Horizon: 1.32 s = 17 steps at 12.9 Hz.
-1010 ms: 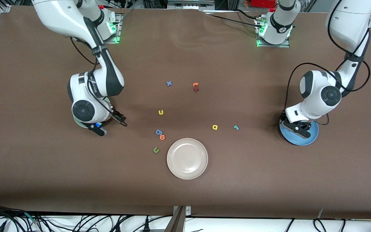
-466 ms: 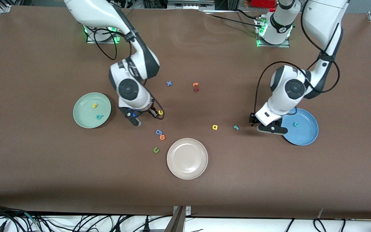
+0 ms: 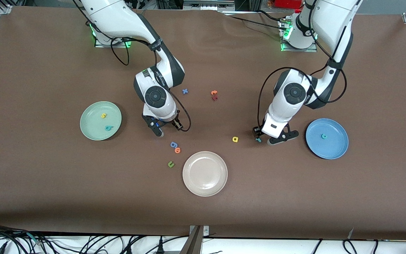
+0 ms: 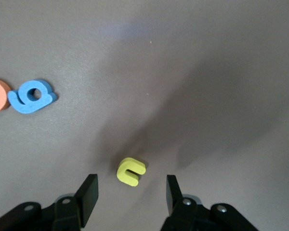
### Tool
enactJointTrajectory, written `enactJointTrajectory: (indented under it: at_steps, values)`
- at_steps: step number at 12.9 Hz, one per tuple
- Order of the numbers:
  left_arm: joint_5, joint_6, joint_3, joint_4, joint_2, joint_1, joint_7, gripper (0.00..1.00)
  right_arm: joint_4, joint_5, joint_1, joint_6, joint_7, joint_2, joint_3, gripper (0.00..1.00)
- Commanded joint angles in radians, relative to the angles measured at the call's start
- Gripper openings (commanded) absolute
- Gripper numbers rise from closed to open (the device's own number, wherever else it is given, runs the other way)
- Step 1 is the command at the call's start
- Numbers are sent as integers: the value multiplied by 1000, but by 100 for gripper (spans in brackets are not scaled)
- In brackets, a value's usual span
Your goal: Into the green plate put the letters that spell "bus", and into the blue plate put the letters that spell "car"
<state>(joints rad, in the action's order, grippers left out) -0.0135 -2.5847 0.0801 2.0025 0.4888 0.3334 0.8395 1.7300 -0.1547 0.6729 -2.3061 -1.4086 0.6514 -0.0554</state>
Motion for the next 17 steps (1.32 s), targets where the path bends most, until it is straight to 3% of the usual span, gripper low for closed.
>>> enactJointTrajectory:
  at_steps: [1,4,7,8,10,12,14,17]
  values:
    - [18,11,-20,-45,42,23,142,63,13,-16,11,-41,-13,11,-11,61]
    - [17,6,-66,-57,70,38,153,63,19,-14,17,-62,-38,22,-11,60]
    - [20,5,-66,-59,94,47,194,61,17,-13,20,-72,-39,37,-11,55]
    - [21,5,-66,-60,99,55,204,61,19,-14,31,-82,-39,39,-11,50]
    - [21,2,-66,-60,103,58,236,60,17,-13,31,-79,-36,39,-12,27]
    - [20,-12,-66,-60,103,67,251,60,17,-6,30,-78,-35,39,-14,16]
    - [17,-38,-66,-60,103,69,250,61,17,-2,27,-64,-18,31,-18,12]
    - [10,-57,-66,-60,113,73,250,61,3,0,25,87,106,-21,-78,12]
